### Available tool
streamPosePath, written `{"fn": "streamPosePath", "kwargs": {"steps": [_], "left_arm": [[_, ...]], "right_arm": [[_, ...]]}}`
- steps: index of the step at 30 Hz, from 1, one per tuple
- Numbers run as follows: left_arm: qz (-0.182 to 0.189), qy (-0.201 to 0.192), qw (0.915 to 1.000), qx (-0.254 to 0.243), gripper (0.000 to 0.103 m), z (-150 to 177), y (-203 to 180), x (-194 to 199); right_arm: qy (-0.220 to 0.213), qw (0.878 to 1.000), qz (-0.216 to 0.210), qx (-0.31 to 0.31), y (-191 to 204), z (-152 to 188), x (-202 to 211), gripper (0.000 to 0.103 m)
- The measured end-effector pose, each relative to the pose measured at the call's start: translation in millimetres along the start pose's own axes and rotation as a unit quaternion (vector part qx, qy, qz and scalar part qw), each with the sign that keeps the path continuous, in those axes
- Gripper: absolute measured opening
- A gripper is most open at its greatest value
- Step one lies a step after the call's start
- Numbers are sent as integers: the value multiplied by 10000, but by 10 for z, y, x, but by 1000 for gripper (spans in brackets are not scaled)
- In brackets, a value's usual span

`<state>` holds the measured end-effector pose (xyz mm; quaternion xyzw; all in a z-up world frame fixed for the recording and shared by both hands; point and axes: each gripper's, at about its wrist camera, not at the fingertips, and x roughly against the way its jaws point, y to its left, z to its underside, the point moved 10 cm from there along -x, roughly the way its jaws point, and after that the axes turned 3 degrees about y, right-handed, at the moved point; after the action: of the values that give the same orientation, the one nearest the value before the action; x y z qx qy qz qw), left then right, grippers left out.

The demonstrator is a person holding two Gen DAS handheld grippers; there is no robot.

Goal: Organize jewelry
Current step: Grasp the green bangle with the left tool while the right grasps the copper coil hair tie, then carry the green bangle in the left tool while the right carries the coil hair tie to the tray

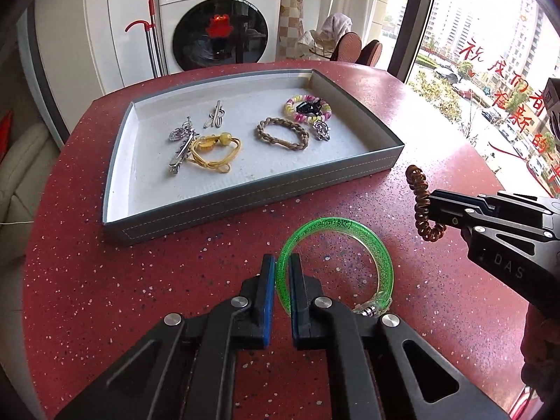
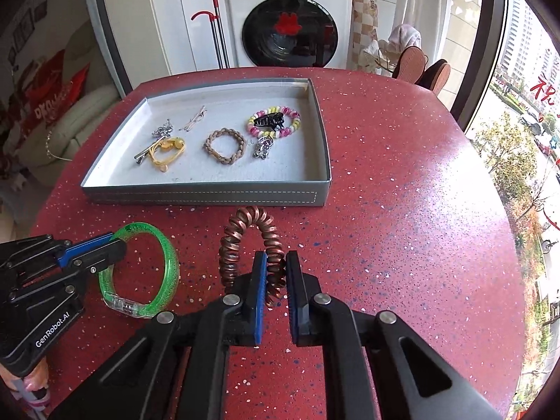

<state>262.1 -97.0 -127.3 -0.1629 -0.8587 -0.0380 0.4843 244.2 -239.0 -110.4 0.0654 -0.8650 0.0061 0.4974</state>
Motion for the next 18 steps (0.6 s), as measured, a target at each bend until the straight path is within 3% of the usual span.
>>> {"fn": "streamPosePath", "kwargs": {"steps": [10,18], "left_arm": [[-28,-350,9992,168,25,-197,252,321],[-87,-447,9984,321,25,-352,433,355]], "right_arm": [[-189,9994,-261,-115,107,-251,166,12],[-267,9989,-376,-108,233,-424,173,12]]}}
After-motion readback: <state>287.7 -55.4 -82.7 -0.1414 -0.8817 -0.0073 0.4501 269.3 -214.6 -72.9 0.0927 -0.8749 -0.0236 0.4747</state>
